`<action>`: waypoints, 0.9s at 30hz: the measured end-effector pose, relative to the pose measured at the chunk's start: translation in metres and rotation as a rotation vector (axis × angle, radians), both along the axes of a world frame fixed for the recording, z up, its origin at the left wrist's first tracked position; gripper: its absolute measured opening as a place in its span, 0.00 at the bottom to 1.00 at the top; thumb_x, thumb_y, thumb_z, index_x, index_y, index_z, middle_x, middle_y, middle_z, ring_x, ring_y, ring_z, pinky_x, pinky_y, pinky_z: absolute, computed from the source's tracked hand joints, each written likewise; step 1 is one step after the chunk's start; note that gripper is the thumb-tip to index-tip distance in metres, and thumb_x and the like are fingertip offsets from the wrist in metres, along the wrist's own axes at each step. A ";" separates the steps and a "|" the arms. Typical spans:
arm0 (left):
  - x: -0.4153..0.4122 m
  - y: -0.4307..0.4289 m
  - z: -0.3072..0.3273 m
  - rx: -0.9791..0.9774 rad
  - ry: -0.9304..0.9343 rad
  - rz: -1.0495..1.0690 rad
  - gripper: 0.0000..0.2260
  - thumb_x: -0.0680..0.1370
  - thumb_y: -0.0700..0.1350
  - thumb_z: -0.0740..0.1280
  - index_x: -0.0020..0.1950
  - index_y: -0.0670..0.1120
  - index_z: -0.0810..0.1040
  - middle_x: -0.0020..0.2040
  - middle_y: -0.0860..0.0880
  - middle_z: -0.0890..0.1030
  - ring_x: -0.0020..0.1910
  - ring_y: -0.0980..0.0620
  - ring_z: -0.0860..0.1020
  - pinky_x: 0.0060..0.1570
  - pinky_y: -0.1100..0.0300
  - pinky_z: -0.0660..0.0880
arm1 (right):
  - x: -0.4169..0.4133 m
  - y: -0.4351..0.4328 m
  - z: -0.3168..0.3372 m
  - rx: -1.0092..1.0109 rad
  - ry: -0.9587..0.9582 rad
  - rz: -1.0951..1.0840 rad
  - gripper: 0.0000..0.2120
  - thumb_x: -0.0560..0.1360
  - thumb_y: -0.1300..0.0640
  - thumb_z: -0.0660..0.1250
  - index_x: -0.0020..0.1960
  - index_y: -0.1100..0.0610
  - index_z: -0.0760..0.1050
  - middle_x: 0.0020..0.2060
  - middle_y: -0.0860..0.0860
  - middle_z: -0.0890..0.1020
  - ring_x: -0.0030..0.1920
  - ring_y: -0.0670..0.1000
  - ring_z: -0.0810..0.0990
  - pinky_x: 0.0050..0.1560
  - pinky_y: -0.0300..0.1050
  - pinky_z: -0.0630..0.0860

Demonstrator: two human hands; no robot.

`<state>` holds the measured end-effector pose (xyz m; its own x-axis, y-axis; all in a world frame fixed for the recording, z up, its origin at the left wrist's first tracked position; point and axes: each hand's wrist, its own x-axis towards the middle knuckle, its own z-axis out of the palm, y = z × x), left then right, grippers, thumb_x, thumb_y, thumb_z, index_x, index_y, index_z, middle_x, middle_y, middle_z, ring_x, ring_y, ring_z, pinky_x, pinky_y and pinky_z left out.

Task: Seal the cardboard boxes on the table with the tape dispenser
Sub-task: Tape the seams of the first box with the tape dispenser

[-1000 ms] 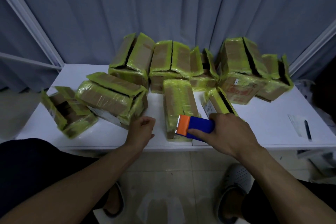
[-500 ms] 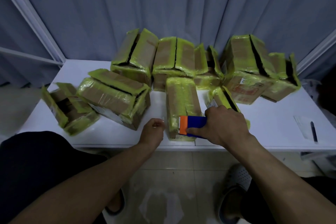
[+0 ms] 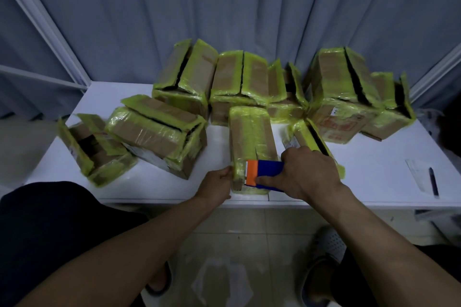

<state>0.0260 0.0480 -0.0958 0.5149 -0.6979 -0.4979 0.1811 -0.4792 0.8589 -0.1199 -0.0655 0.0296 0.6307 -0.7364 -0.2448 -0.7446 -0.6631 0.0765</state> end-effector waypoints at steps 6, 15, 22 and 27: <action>-0.004 0.007 -0.006 -0.147 -0.266 0.061 0.14 0.83 0.41 0.62 0.63 0.58 0.78 0.62 0.57 0.78 0.57 0.64 0.76 0.53 0.79 0.68 | -0.002 0.000 0.000 0.025 -0.002 -0.018 0.40 0.63 0.18 0.64 0.57 0.50 0.76 0.51 0.50 0.81 0.50 0.54 0.82 0.42 0.46 0.75; -0.010 0.011 0.006 -0.337 -0.221 -0.075 0.16 0.81 0.43 0.67 0.59 0.66 0.76 0.55 0.66 0.79 0.56 0.65 0.78 0.50 0.73 0.74 | -0.005 -0.001 -0.002 0.030 -0.013 -0.028 0.40 0.64 0.18 0.64 0.58 0.51 0.76 0.52 0.51 0.80 0.49 0.53 0.81 0.46 0.47 0.78; 0.015 0.022 -0.015 -0.411 -0.860 -0.294 0.17 0.81 0.50 0.65 0.70 0.50 0.76 0.74 0.54 0.69 0.67 0.65 0.71 0.65 0.70 0.68 | -0.010 -0.001 -0.006 0.058 -0.040 -0.048 0.41 0.63 0.17 0.62 0.57 0.50 0.76 0.51 0.50 0.81 0.45 0.52 0.78 0.45 0.47 0.78; 0.036 0.009 -0.018 -0.437 -1.129 -0.442 0.21 0.80 0.58 0.62 0.66 0.46 0.80 0.69 0.50 0.76 0.62 0.57 0.78 0.61 0.59 0.77 | -0.015 0.000 -0.008 0.048 -0.056 -0.033 0.39 0.63 0.16 0.61 0.54 0.49 0.75 0.45 0.48 0.78 0.43 0.51 0.76 0.40 0.45 0.74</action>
<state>0.0623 0.0575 -0.1138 0.1841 -0.9100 0.3715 -0.8454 0.0461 0.5321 -0.1351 -0.0655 0.0219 0.6198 -0.7453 -0.2458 -0.7684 -0.6400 0.0031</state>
